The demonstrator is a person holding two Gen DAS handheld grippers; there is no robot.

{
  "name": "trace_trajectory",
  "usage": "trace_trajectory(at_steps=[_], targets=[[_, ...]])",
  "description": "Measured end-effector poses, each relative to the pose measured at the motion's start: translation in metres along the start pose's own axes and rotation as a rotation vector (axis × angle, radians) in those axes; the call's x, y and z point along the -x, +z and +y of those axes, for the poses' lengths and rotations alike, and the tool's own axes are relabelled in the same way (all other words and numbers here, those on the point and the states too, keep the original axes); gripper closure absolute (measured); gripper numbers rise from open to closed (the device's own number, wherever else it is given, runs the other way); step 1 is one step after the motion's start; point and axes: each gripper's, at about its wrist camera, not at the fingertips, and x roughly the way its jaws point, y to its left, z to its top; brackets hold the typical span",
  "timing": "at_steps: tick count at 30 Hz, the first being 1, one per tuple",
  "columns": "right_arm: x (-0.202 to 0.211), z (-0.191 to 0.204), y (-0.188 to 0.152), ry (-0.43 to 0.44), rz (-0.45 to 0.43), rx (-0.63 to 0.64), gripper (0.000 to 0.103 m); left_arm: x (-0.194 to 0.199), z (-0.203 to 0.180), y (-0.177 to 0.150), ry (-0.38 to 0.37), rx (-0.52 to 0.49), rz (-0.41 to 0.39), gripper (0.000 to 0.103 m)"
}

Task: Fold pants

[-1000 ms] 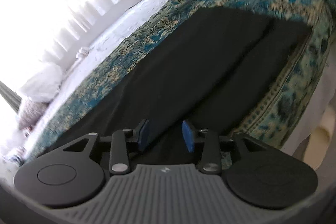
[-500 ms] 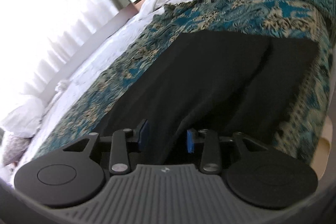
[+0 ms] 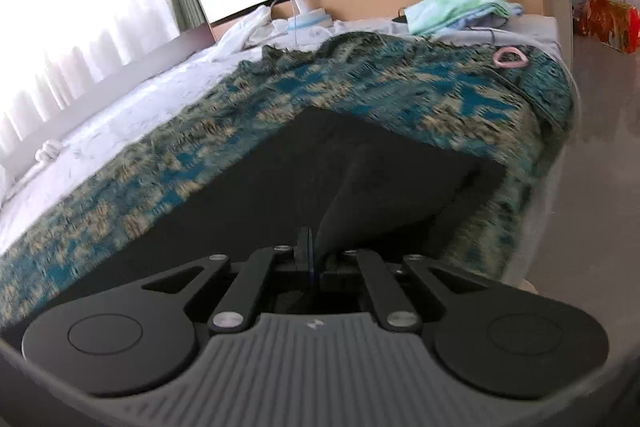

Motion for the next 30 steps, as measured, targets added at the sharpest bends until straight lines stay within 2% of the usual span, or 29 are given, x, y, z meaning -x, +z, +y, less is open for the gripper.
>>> trace_trajectory(at_steps=[3,5,6,7,9,13,16,18,20,22,24,27,30], targets=[[0.000,-0.004,-0.006,0.000,-0.004,0.009,0.099,0.000,0.002,-0.001,-0.104,0.062,0.010,0.092],[0.000,-0.001,-0.005,-0.009,-0.004,0.022,0.099,-0.001,0.000,0.001,-0.142,0.078,0.014,0.078],[0.001,0.001,-0.005,-0.012,-0.003,0.026,0.099,-0.003,-0.002,0.003,-0.159,0.072,0.013,0.064],[-0.001,0.002,-0.004,-0.014,0.000,0.029,0.099,-0.005,-0.005,0.004,-0.166,0.064,0.008,0.055],[-0.002,0.003,-0.005,-0.016,0.001,0.029,0.099,-0.011,-0.009,0.007,-0.147,0.052,-0.005,0.049],[-0.003,0.004,-0.008,-0.023,-0.006,0.050,0.098,-0.036,-0.017,0.016,-0.129,0.024,-0.009,0.031],[-0.003,0.006,-0.009,-0.029,-0.010,0.067,0.098,-0.063,-0.020,0.021,-0.039,0.026,0.028,0.030],[-0.003,0.007,-0.009,-0.032,-0.010,0.075,0.097,-0.076,-0.018,0.022,-0.027,0.049,0.034,0.028],[-0.004,0.008,-0.008,-0.036,-0.010,0.079,0.097,-0.085,-0.018,0.024,-0.021,0.067,0.026,0.034],[-0.004,0.008,-0.007,-0.041,-0.013,0.080,0.098,-0.085,-0.020,0.027,0.033,0.066,0.012,0.096],[-0.001,0.008,-0.005,-0.039,-0.030,0.072,0.097,-0.077,-0.019,0.033,0.016,0.058,0.008,0.096],[0.013,0.005,0.001,-0.048,-0.093,0.076,0.098,-0.046,-0.017,0.041,-0.016,0.023,-0.043,0.097],[0.024,-0.001,0.008,-0.047,-0.117,0.059,0.098,-0.019,-0.009,0.047,-0.050,0.018,-0.074,0.097]])
